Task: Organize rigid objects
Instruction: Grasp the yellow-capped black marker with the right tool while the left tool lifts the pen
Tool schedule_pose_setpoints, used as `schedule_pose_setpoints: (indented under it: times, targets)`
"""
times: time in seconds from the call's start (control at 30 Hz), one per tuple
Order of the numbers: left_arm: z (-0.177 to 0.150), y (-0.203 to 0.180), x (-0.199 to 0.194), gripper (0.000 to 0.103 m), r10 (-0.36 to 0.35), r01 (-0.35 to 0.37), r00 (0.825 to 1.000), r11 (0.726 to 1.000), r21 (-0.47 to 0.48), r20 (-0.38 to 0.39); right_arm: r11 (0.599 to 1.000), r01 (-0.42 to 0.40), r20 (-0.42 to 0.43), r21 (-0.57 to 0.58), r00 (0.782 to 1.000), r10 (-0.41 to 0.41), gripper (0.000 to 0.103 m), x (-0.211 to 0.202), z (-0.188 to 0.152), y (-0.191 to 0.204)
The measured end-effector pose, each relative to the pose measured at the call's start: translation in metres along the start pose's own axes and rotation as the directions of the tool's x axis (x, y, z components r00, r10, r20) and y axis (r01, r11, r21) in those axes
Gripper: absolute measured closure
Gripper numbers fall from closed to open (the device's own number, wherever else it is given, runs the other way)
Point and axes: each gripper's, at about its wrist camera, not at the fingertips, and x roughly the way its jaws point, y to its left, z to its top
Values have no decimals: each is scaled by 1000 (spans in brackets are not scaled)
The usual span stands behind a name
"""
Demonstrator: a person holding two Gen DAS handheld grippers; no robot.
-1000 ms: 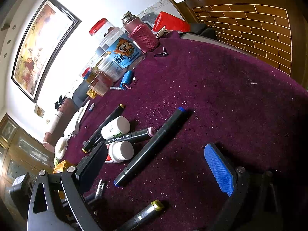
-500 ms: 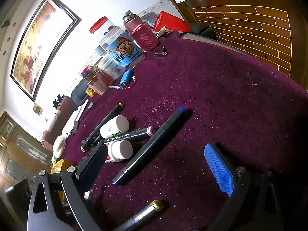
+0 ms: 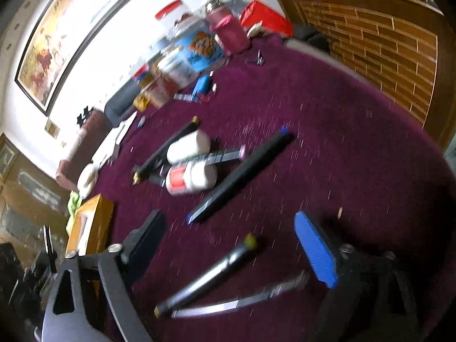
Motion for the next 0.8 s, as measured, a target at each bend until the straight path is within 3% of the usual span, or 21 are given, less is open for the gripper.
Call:
schedule_pose_setpoints:
  times: [0.1,0.23,0.37,0.43,0.47,0.57,0.67,0.8]
  targets:
    - [0,8,-15,93,0,0,1000,1000,-7,25,1000,-13,-59,-10,998,12,30,4,-13,9]
    - [1,23,-28,93,13,-12,999,999,-36,47,991,86,-127,-98,987,-99,41,28,-32,34]
    - [2,39,-42,93,37,-31,996,997,-69,78,931,252,-42,-263,961,-272,47,40,-50,68]
    - [2,48,-49,93,55,-47,994,995,-89,92,886,320,20,-336,943,-333,74,46,-59,81]
    - [3,53,-52,93,68,-58,993,993,-99,98,873,327,41,-361,941,-336,78,48,-64,84]
    - [3,70,-66,93,114,-98,987,986,-134,116,897,287,34,-337,956,-293,90,44,-68,82]
    - [3,86,-78,93,154,-134,980,978,-159,125,961,133,-32,-242,989,-145,90,37,-61,69]
    - [3,112,-97,93,225,-198,966,961,-194,127,988,-64,-83,-142,995,52,90,29,-56,69]
